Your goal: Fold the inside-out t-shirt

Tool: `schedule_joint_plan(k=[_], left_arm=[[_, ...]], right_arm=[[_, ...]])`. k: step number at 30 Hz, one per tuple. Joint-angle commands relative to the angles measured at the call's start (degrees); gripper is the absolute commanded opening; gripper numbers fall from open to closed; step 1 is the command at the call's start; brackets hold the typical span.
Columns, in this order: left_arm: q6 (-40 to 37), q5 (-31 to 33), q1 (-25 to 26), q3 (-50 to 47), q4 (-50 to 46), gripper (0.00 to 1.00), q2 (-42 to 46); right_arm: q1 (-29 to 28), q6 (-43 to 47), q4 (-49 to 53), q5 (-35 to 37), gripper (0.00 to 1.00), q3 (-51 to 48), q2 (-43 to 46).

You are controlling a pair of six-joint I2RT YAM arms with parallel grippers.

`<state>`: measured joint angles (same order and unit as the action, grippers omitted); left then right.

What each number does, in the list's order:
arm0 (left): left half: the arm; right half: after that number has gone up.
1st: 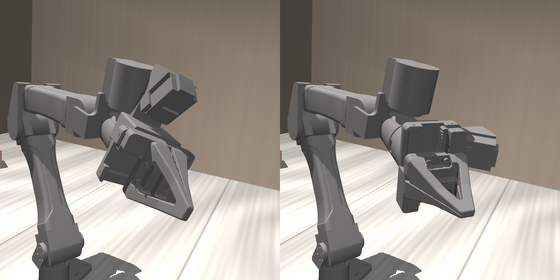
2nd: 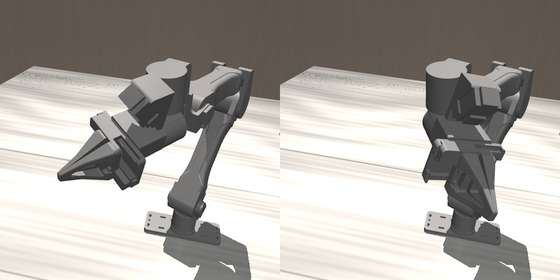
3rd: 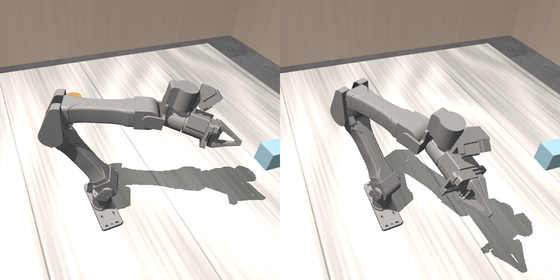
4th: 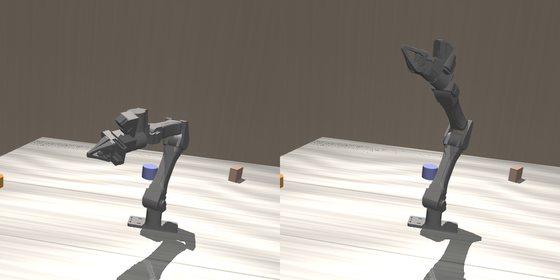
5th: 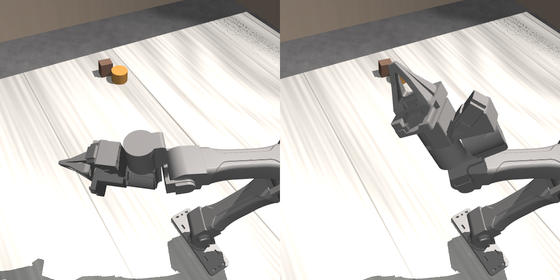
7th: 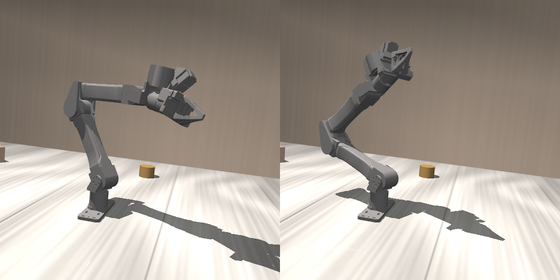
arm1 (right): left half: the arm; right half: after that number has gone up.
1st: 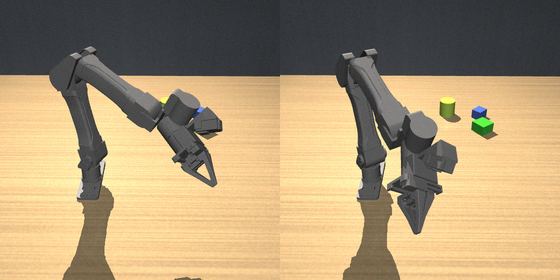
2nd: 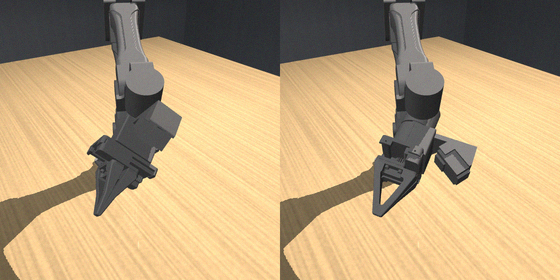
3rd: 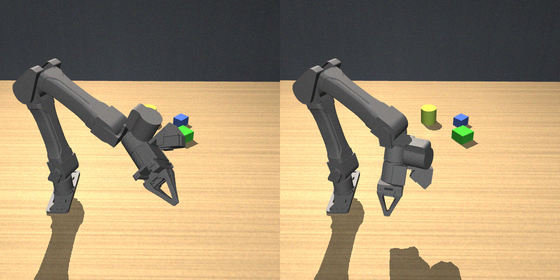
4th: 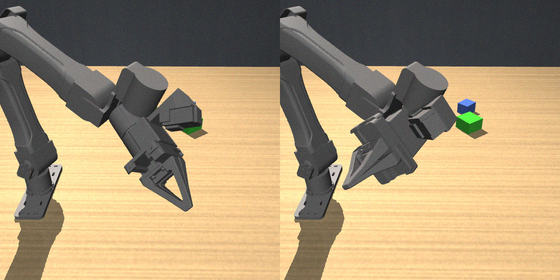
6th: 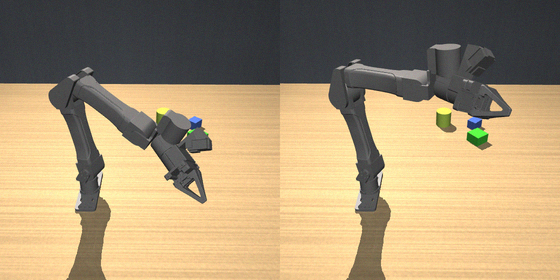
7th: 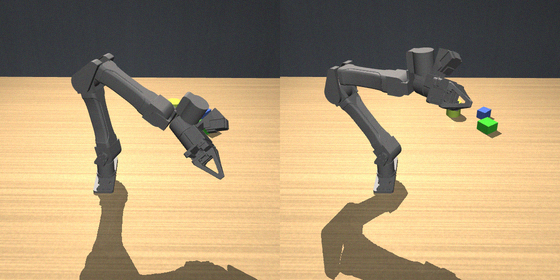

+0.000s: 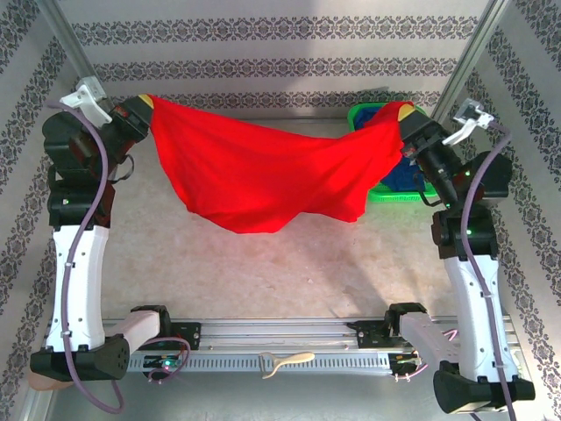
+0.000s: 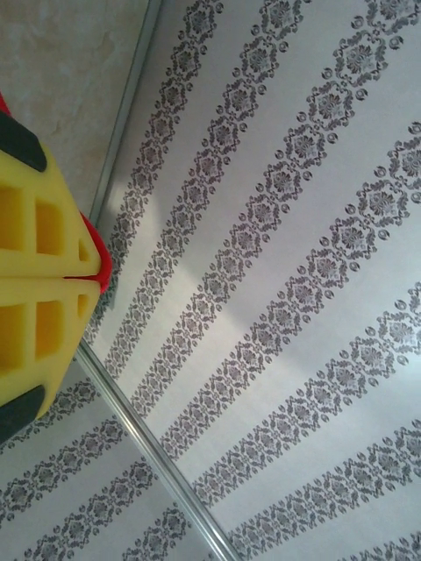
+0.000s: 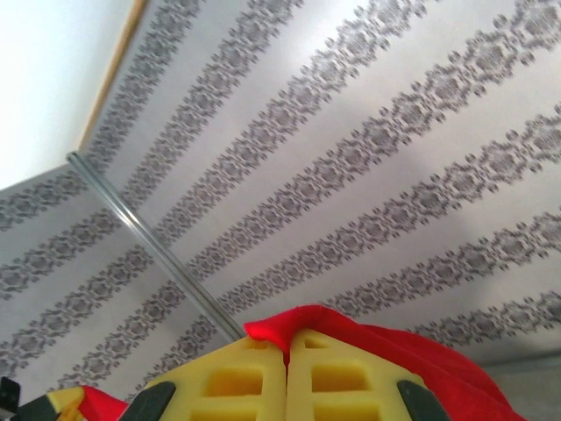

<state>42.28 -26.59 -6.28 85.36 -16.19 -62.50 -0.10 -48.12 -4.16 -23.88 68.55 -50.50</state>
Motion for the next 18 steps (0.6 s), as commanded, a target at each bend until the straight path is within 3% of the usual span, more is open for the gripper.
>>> schedule_joint_plan(k=[1, 11, 15, 18], left_arm=[[0.27, -1.08, -1.1, 6.81, 1.44, 0.0, 2.22], [-1.37, 3.43, -1.1, 21.54, -7.63, 0.0, 2.22], [-4.29, 6.95, -1.1, 18.05, -10.09, 0.0, 0.76], [-5.28, 8.2, -1.78, 9.73, -8.07, 0.0, -1.69]], right_arm=[[0.63, 0.53, -1.73, -1.06, 0.0, 6.82, 3.23], [0.63, -1.1, 2.3, -4.47, 0.0, 19.25, 4.08], [0.63, -1.05, 2.29, -4.6, 0.0, 19.69, 0.85], [0.16, -0.23, 1.37, -5.31, 0.0, 18.9, -4.85]])
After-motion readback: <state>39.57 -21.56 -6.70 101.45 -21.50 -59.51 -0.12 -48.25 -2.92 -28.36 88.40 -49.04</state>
